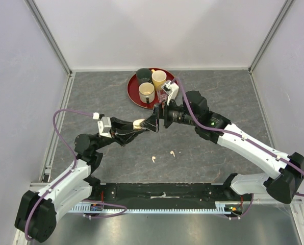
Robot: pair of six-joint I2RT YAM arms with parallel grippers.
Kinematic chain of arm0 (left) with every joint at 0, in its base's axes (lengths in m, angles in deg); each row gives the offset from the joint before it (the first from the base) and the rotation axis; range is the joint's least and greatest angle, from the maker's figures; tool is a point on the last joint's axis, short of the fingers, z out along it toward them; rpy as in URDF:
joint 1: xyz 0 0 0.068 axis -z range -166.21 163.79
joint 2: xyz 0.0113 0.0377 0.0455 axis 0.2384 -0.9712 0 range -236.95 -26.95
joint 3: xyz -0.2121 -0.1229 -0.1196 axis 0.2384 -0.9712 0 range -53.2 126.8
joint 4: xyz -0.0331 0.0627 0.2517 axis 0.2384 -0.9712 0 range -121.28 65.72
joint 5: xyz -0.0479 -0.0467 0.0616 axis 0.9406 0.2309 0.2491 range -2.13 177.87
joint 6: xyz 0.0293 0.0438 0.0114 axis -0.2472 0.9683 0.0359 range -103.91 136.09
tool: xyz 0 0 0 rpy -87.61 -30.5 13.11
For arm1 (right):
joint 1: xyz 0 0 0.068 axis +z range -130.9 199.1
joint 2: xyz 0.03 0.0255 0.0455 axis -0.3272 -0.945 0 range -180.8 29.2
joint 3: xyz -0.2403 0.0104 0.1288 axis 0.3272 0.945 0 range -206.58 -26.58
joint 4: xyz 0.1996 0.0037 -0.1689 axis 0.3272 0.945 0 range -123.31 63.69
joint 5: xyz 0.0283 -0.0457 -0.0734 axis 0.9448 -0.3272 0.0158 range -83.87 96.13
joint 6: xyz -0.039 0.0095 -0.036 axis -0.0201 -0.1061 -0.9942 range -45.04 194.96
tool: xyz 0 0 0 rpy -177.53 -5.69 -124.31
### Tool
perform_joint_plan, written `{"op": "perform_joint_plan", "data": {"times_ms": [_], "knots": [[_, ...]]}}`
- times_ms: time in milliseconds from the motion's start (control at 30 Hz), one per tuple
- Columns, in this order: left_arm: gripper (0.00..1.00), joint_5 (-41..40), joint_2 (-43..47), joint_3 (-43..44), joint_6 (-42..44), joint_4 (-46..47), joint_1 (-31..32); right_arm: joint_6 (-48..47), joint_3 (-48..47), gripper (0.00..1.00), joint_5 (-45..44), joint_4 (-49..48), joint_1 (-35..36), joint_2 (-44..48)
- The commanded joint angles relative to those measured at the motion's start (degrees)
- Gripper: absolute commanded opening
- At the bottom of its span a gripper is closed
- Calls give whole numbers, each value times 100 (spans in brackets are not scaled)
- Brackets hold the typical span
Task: Insert the wireless bluetooth earbuds into the charging case
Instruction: Open the charging case.
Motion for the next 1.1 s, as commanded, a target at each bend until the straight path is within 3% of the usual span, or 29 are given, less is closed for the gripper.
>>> {"op": "perform_joint_plan", "data": {"times_ms": [0,400,833,1067], "knots": [[2,464,180,68,59,195,34,357,-146,98,-566,-534,-73,-68],[2,60,347,-29,217,-95,34,437,-50,98,-21,-990,-90,45],[2,-327,672,-214,489,-482,25,569,205,98,-478,-1475,-90,617],[2,-335,690,-161,516,-578,34,551,416,98,-1320,-1344,-143,968]]}}
